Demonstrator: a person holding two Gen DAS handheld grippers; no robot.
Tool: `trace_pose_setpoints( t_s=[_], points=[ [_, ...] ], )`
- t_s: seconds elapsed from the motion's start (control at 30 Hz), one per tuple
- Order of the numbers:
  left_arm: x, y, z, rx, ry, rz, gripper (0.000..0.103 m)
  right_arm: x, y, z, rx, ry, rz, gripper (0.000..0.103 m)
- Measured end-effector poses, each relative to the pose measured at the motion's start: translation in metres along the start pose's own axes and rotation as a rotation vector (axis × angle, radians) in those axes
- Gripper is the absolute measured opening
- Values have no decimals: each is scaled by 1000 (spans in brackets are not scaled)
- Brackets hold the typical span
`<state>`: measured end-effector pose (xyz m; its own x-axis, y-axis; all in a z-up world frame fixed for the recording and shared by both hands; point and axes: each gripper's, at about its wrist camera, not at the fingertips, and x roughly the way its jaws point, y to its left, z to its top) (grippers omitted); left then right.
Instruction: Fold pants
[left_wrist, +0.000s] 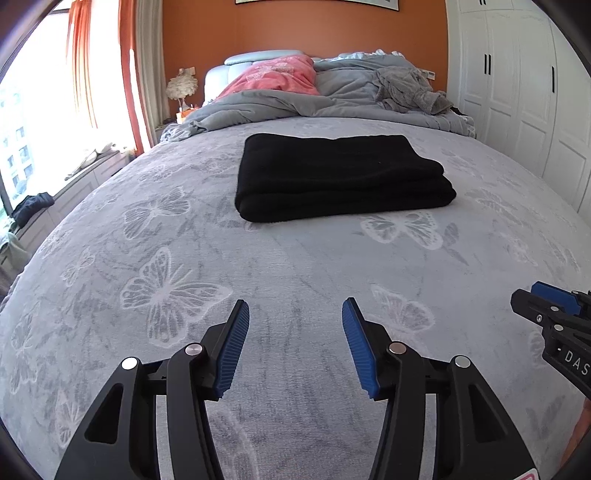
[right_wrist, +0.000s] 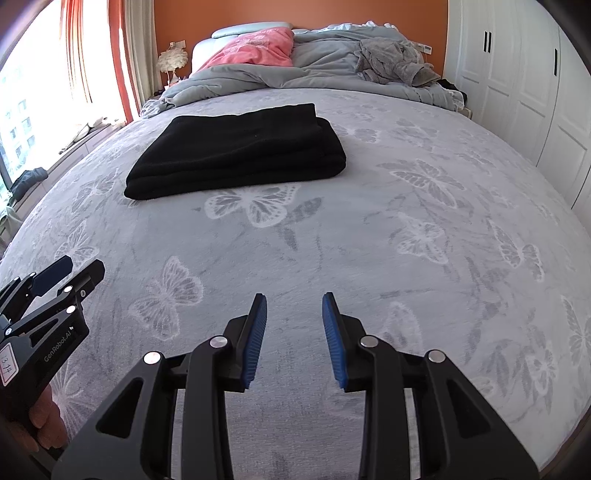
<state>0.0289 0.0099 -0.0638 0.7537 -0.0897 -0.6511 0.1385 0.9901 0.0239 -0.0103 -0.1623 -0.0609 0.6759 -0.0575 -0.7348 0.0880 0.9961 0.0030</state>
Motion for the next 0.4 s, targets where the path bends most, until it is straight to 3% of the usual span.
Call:
trace_pose_setpoints(
  t_s=[0.4],
  points=[
    [2,2,1,24,21,-19,47,0,0,-1,7,-1,-3,31]
  ],
)
